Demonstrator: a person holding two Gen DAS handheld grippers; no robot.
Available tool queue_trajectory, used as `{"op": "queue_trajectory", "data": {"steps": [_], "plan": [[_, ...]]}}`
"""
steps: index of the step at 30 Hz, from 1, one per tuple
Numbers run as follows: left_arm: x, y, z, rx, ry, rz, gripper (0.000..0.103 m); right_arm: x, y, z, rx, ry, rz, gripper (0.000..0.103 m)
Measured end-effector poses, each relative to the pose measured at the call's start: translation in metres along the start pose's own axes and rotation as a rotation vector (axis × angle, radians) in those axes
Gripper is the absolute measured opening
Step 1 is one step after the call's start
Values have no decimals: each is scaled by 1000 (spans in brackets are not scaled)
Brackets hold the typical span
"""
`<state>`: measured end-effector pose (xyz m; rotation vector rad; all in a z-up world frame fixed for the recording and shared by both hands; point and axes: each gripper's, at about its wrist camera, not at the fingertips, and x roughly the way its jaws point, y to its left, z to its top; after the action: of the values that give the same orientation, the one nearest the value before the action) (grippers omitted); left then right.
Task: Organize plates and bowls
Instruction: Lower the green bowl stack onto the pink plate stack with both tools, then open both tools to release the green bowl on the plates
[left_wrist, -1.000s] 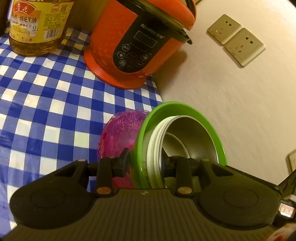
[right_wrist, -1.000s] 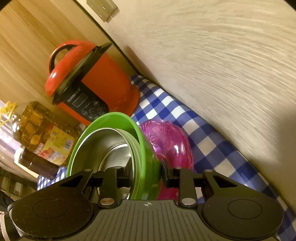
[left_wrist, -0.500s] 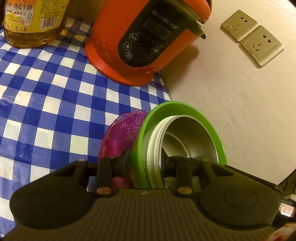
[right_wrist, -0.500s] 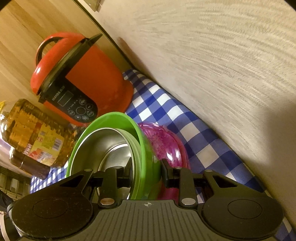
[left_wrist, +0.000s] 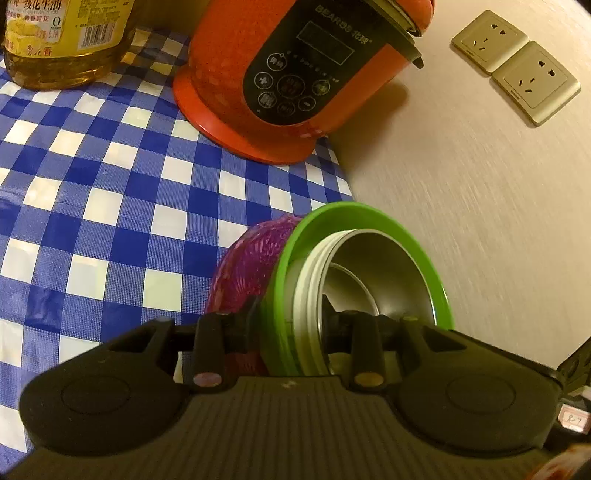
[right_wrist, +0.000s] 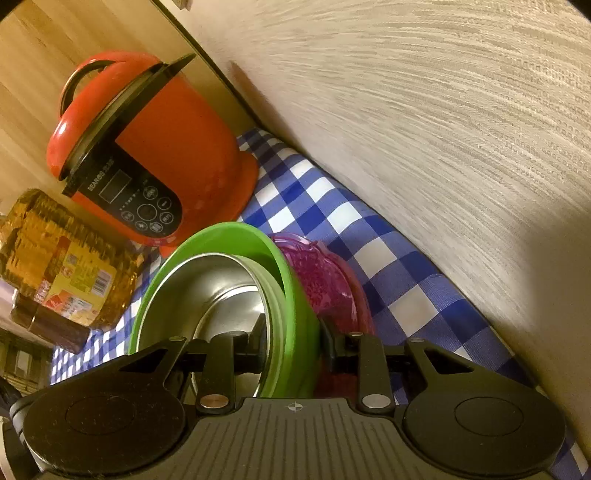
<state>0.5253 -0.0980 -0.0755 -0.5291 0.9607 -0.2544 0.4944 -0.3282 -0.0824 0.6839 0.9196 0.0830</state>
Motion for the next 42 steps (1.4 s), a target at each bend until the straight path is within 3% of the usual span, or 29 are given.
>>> {"op": "queue_trajectory", "data": {"steps": [13,19,24,34,42], "plan": [[-1,-1,-2,11,-7,-12,32,-4,2,-2,-47,-25,-6,32],[-7,-1,-2,12,-18,-14,34,-12,2,-5,-46,-53,27,43],[-19,-3,-1,33,-67,-3,41,-19,3,-7,-50,-65,29,46],[-43,0,-10,52,-118,9,42,-35,7,-11,-49,-90,34,48],[-71,-6,-27,127,-182,43,49,-56,9,-22,-63,-106,26,49]]}}
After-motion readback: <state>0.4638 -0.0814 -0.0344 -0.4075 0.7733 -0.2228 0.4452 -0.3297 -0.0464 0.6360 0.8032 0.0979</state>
